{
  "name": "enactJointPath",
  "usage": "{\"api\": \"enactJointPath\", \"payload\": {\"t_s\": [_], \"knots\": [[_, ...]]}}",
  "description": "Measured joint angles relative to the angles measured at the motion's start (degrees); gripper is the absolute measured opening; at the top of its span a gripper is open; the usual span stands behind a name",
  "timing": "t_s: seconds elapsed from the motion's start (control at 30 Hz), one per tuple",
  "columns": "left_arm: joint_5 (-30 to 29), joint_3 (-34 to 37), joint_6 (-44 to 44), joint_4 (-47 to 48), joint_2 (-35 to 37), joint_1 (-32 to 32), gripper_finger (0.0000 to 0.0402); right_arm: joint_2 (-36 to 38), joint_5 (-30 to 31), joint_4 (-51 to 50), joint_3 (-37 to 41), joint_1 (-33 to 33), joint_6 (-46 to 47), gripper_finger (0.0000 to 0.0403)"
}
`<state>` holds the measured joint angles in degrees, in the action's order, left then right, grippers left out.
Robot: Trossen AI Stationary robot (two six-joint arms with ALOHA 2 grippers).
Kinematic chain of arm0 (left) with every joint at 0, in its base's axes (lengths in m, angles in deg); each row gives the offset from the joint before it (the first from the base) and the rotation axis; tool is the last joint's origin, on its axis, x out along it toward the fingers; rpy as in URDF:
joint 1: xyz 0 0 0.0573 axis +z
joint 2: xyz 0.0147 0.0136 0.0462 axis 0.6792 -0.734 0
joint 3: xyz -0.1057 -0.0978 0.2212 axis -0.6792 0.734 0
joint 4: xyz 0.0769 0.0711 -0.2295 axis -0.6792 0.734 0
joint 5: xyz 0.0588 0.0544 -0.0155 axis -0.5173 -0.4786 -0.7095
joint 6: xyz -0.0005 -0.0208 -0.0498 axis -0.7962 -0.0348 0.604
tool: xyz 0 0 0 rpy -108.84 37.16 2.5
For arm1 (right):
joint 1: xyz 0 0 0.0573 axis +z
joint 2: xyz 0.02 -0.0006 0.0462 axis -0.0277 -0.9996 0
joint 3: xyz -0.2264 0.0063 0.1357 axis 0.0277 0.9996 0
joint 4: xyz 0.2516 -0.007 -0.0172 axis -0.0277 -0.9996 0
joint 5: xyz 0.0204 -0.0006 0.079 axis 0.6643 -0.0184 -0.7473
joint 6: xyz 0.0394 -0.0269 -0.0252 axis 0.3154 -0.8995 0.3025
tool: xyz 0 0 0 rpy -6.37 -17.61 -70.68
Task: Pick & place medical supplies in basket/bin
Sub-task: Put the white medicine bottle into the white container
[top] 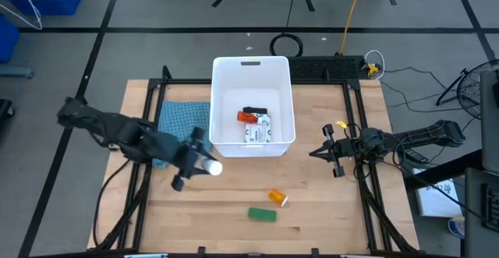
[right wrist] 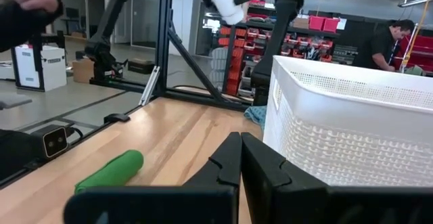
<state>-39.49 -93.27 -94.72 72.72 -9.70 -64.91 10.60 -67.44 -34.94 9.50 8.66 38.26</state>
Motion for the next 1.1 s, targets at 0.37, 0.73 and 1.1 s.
{"api": "enactJointPath", "payload": {"t_s": [0.37, 0.73, 1.1], "knots": [[-6.03, 42.68, 2.93, -47.77, 30.1, 0.04, 0.0182, -0.01, 0.01, -0.68, 0.0, 0.0, 0.0, 0.0], [-16.95, 60.89, 11.19, -75.03, 39.39, 0.14, 0.018, -0.01, 0.01, -0.66, 0.0, 0.0, -0.14, 0.0], [-24.22, 31.19, 16.96, -46.38, 27.25, 10.5, 0.0172, 0.02, 0.2, 1.16, 0.0, 0.0, -4.9, 0.0]]}}
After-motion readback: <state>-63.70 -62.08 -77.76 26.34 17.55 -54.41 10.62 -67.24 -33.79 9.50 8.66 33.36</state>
